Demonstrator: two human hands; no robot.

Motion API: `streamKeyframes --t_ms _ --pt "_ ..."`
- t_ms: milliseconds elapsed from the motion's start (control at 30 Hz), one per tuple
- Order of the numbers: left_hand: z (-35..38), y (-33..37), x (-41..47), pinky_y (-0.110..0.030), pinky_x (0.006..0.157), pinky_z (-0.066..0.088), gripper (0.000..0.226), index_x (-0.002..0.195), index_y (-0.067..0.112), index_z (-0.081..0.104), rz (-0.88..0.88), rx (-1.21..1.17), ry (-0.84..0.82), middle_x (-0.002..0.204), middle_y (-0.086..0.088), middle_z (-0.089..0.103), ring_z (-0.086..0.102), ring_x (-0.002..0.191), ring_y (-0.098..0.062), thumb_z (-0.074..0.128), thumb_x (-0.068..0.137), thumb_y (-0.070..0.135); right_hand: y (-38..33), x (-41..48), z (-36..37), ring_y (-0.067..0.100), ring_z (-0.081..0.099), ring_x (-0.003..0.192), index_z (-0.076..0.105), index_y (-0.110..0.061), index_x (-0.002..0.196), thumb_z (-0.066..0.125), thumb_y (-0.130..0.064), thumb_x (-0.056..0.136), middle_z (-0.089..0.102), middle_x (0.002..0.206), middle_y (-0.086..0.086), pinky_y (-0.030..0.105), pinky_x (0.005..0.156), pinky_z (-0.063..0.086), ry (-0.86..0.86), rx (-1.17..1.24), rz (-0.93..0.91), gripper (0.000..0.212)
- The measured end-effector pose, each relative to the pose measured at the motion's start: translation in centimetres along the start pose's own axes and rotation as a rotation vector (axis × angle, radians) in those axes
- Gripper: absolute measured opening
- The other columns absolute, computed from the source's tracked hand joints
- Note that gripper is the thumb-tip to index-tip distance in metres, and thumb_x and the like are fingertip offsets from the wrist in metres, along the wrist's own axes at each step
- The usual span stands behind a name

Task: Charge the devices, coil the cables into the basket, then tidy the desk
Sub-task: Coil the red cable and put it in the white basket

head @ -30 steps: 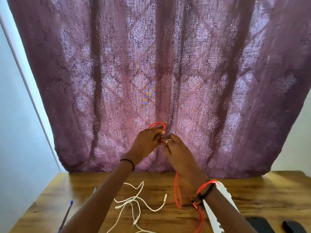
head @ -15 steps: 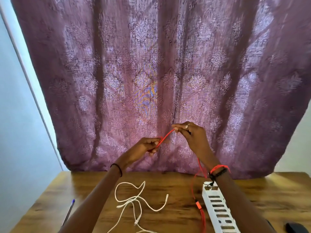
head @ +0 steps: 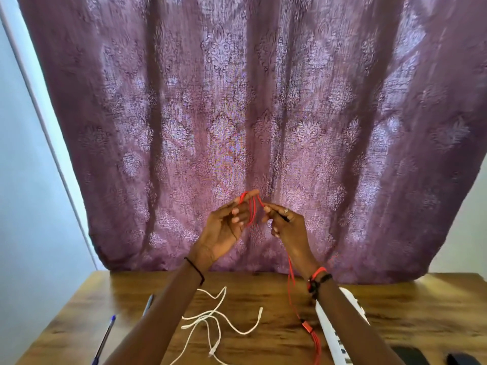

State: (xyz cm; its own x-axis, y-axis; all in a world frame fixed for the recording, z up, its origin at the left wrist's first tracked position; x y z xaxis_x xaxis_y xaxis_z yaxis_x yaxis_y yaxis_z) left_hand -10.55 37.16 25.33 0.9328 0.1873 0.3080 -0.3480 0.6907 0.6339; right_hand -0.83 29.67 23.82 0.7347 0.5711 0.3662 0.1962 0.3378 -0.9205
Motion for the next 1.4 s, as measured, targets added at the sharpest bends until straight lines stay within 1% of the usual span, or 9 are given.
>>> streamKeyframes --t_ms 167,367,633,767,867,933,1067,1167,1400 --pt "-1.3 1.6 1.1 -0.014 0.052 0.043 0.04 0.129 -0.007 0.041 0.17 -0.125 0.173 0.062 0.006 0.046 0.043 0.049 -0.003 0.033 0.092 0.006 0.9 -1.1 0.7 0.001 0.038 0.038 0.069 -0.018 0.102 0.057 -0.007 0.09 0.06 0.056 -0.009 0.013 0.046 0.031 -0.019 -0.253 -0.044 0.02" --pt "-2.5 3.9 2.1 -0.013 0.055 0.049 0.03 0.122 -0.004 0.048 0.313 -0.024 0.336 0.062 0.003 0.058 0.053 0.052 -0.004 0.033 0.099 0.006 1.0 -3.4 2.5 0.001 0.053 0.059 0.071 -0.007 0.103 0.055 -0.003 0.09 0.063 0.072 0.003 0.009 0.059 0.037 -0.164 -0.595 -0.12 0.021" --pt "-0.4 3.6 2.1 -0.013 0.055 0.05 0.017 0.096 0.004 0.055 0.315 1.0 0.381 0.061 0.009 0.069 0.057 0.047 0.0 0.039 0.097 0.0 -1.5 -4.5 3.8 0.027 0.066 0.085 0.069 -0.01 0.107 0.058 -0.014 0.088 0.071 0.095 0.014 0.037 0.078 0.05 -0.177 -0.799 -0.256 0.022" --pt "0.4 3.8 1.8 -0.008 0.057 0.043 0.019 0.092 0.001 0.058 0.333 1.424 0.318 0.067 0.007 0.06 0.053 0.047 0.005 0.04 0.098 0.005 -2.5 -4.2 3.2 0.024 0.064 0.083 0.069 -0.011 0.106 0.057 -0.014 0.082 0.069 0.096 0.011 0.025 0.079 0.045 -0.127 -0.789 -0.239 0.027" --pt "0.2 3.8 1.7 -0.023 0.061 0.047 0.022 0.083 0.011 0.06 0.306 1.678 0.233 0.066 0.003 0.063 0.053 0.052 0.001 0.045 0.097 0.017 -3.4 -3.9 3.0 0.026 0.062 0.085 0.069 -0.011 0.107 0.055 -0.012 0.078 0.067 0.099 0.013 0.024 0.083 0.044 -0.142 -0.812 -0.243 0.032" --pt "-0.5 4.0 1.5 -0.03 0.066 0.047 0.029 0.084 0.007 0.064 0.281 1.796 0.211 0.069 -0.007 0.066 0.056 0.059 -0.015 0.045 0.092 0.027 -3.8 -3.6 2.8 0.02 0.063 0.087 0.069 -0.011 0.107 0.058 -0.003 0.079 0.068 0.102 0.012 0.021 0.084 0.043 -0.158 -0.813 -0.241 0.031" --pt "-1.2 3.8 1.1 -0.033 0.069 0.05 0.021 0.085 0.002 0.067 0.167 1.732 0.128 0.061 -0.007 0.064 0.056 0.055 -0.01 0.052 0.094 0.013 -4.4 -3.2 2.1 -0.017 0.053 0.067 0.07 -0.01 0.101 0.058 0.003 0.08 0.072 0.097 0.007 0.0 0.07 0.036 -0.154 -0.706 -0.224 0.027" --pt "-1.3 3.1 0.7 -0.019 0.061 0.048 0.024 0.078 0.018 0.068 0.054 1.61 0.051 0.051 0.01 0.059 0.054 0.049 -0.002 0.052 0.094 0.009 -4.8 -2.8 1.8 -0.015 0.055 0.068 0.071 -0.01 0.098 0.062 -0.001 0.082 0.073 0.095 0.005 0.0 0.07 0.037 -0.149 -0.682 -0.24 0.02" --pt "-1.6 1.6 0.0 -0.015 0.053 0.04 0.029 0.117 -0.012 0.053 -0.122 1.181 0.054 0.047 0.01 0.049 0.041 0.045 -0.002 0.035 0.096 -0.002 -6.2 -2.2 0.9 -0.019 0.054 0.063 0.072 -0.002 0.093 0.067 -0.003 0.08 0.068 0.08 0.001 0.001 0.064 0.038 -0.086 -0.493 -0.233 0.013"
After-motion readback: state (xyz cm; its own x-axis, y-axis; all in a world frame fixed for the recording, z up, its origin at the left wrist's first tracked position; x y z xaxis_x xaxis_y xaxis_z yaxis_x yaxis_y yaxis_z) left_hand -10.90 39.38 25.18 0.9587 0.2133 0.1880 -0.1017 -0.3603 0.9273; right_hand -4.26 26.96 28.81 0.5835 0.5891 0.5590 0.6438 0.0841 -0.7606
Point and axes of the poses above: each hand's wrist, its own x-axis towards the middle knuckle, its own z-axis out of the palm, y = z × x, the point moved 8 cm from there along x, towards the middle knuckle
